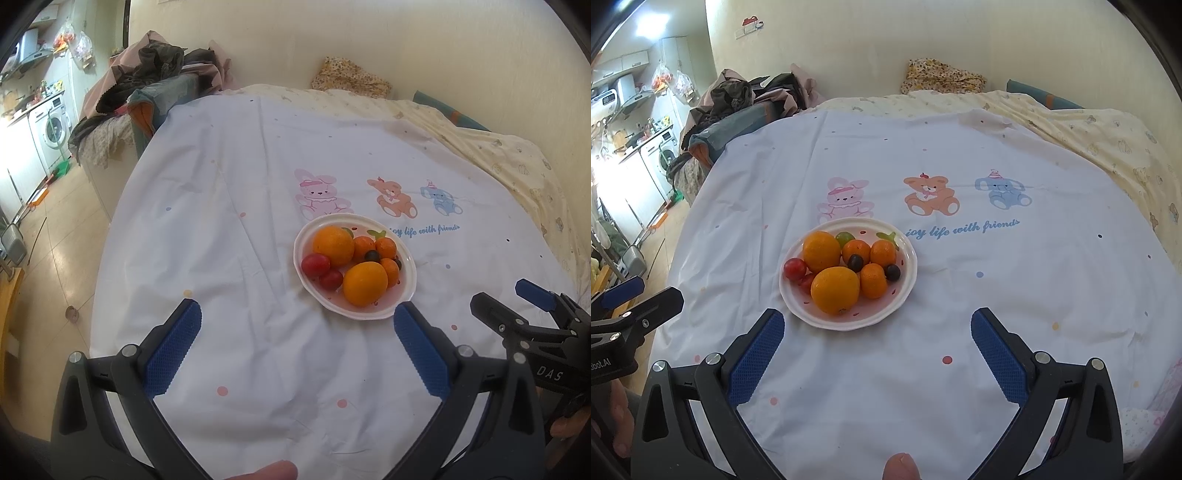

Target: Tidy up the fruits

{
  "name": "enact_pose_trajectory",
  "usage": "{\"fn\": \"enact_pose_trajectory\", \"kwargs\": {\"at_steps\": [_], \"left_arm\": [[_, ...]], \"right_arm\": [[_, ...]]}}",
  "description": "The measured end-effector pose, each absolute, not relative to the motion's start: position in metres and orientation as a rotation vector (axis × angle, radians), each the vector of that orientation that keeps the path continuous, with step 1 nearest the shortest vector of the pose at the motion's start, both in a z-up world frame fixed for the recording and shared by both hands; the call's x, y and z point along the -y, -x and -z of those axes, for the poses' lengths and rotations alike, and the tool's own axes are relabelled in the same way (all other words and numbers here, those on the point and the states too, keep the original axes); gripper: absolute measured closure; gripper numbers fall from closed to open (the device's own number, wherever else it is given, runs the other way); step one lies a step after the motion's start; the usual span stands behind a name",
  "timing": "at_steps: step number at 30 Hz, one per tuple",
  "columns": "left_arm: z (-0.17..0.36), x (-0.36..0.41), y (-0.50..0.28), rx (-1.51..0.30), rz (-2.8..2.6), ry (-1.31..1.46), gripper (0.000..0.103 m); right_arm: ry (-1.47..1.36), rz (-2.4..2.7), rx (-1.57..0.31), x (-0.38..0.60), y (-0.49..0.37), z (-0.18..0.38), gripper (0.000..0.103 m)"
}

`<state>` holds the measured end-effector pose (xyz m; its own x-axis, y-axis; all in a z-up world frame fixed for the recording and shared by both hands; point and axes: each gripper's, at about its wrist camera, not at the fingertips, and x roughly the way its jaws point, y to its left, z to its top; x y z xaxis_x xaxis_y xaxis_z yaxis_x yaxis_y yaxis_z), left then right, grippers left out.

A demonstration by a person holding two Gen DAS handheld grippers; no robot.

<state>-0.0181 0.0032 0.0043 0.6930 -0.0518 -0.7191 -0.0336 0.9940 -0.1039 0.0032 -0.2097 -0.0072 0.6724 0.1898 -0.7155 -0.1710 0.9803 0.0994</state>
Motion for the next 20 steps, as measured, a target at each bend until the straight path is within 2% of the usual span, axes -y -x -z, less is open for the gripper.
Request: {"fn": "enact_pose_trajectory", "kwargs": {"at_steps": [20], "left_arm": [[-0.0021,-0.0023,0.0185,-0.803,0.013,0.111,0.0]], "right_arm": [[-0.03,-0.208,-0.813,0.2112,-0.0043,0.008,0.0]]}}
